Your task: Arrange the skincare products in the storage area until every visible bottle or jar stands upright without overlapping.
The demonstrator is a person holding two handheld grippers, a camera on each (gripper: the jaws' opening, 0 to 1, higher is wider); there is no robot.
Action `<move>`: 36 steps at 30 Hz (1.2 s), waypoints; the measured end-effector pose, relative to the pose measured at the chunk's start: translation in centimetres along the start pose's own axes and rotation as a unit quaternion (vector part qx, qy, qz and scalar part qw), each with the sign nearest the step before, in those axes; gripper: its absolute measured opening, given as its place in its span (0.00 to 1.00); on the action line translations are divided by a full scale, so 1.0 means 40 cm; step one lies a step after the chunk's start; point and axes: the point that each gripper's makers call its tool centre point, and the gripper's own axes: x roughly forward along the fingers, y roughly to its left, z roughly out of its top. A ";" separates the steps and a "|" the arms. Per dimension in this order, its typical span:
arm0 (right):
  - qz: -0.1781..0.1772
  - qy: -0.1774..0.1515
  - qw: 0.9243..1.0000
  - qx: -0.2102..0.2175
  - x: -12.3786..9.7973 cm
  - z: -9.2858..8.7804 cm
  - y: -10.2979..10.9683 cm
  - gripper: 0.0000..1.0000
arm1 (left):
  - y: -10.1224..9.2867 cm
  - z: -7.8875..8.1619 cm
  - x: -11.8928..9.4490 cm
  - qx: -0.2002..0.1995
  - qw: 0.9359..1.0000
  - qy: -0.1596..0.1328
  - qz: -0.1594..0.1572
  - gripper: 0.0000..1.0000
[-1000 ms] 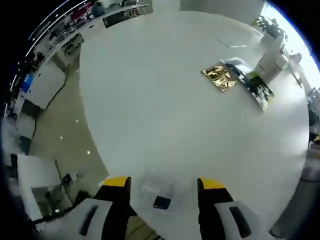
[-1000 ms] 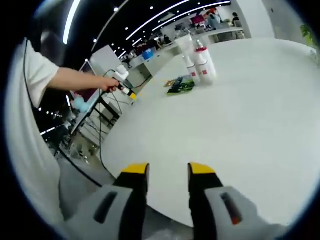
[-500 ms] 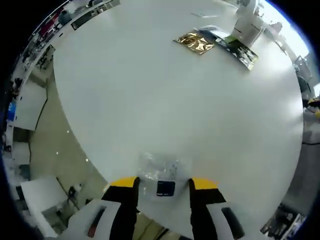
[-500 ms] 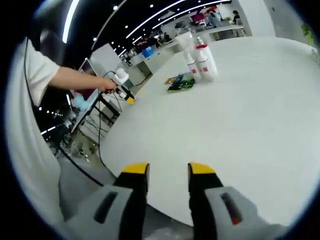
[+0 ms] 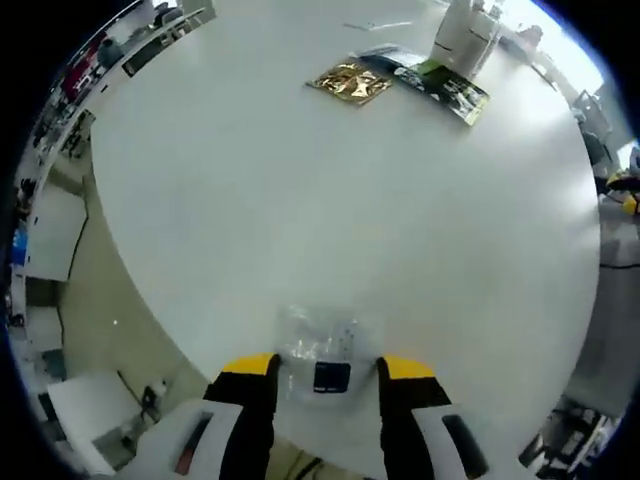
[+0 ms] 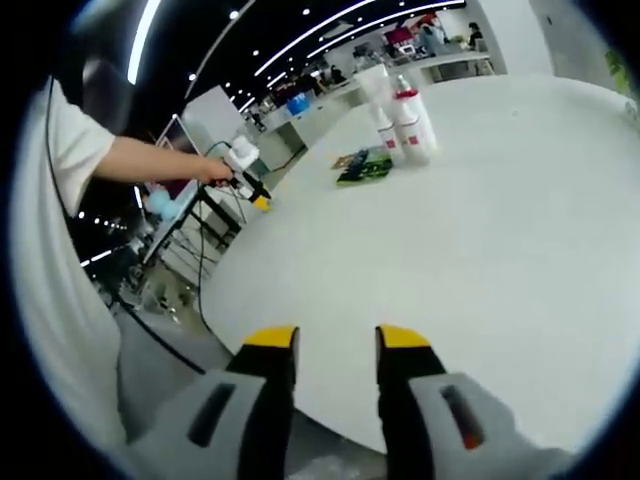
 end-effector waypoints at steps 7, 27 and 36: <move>0.007 -0.010 1.000 -0.004 -0.005 0.010 0.010 0.32 | -0.074 0.071 -0.066 0.040 0.998 -0.046 0.005 0.41; 0.084 -0.072 0.990 0.083 -0.018 0.100 0.060 0.34 | -0.650 0.250 -0.227 0.193 0.962 -0.190 -0.038 0.41; 0.129 -0.064 0.983 0.115 0.006 0.141 0.116 0.36 | -0.811 0.274 -0.248 0.213 0.950 -0.224 -0.053 0.41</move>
